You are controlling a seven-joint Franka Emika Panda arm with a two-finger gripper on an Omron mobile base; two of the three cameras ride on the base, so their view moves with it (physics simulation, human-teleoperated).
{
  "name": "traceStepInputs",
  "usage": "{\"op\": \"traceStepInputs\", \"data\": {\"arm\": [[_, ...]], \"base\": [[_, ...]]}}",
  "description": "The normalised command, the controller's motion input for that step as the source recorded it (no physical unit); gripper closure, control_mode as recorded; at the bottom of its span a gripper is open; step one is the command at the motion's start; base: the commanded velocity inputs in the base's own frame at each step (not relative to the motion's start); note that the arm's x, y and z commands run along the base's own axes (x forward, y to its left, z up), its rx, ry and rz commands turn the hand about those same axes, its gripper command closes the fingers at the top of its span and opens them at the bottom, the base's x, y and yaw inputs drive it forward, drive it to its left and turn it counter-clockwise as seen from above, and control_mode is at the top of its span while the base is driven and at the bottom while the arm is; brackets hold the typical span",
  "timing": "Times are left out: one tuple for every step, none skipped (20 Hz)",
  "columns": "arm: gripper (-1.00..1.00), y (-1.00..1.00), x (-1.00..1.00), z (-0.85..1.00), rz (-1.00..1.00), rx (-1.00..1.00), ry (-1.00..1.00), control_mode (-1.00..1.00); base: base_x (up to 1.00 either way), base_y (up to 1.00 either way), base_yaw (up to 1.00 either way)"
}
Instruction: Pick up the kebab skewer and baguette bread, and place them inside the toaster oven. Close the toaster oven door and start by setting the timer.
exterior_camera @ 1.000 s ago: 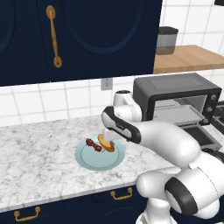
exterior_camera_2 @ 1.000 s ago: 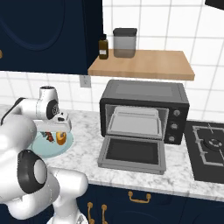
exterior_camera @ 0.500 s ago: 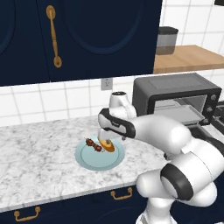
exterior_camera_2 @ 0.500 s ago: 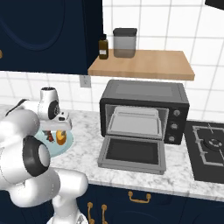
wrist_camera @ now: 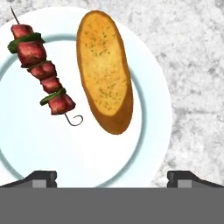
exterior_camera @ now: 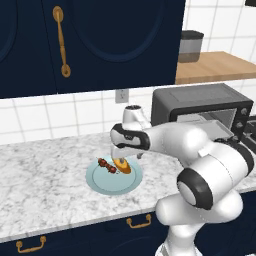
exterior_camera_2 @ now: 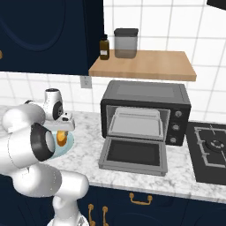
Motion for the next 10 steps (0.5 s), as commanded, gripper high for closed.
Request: {"op": "traceStepInputs", "data": {"arm": [[-1.0,0.07,0.23,-0.26,0.0,0.0,0.0,-1.0],[-1.0,0.11,0.11,-0.26,0.0,0.0,0.0,-1.0],[-1.0,0.09,0.16,-0.28,0.0,0.0,0.0,-1.0],[-1.0,0.14,0.16,-0.3,0.0,0.0,0.0,-1.0],[-1.0,0.22,0.16,-0.31,0.0,-0.01,0.0,-1.0],[-1.0,0.19,0.14,-0.33,0.0,0.0,0.0,-1.0],[-1.0,0.09,0.08,-0.36,0.0,0.0,0.0,-1.0],[-1.0,0.07,0.14,-0.37,0.0,0.0,0.0,-1.0],[-1.0,0.17,0.29,-0.29,0.0,0.0,0.0,-1.0],[-1.0,0.41,0.37,-0.26,0.0,-0.02,0.0,-1.0]], "base": [[0.0,0.0,0.0],[0.0,0.0,0.0],[0.0,0.0,0.0],[0.0,0.0,0.0],[0.0,0.0,0.0],[0.0,0.0,0.0],[0.0,0.0,0.0],[0.0,0.0,0.0],[0.0,0.0,0.0],[0.0,0.0,0.0]]}}
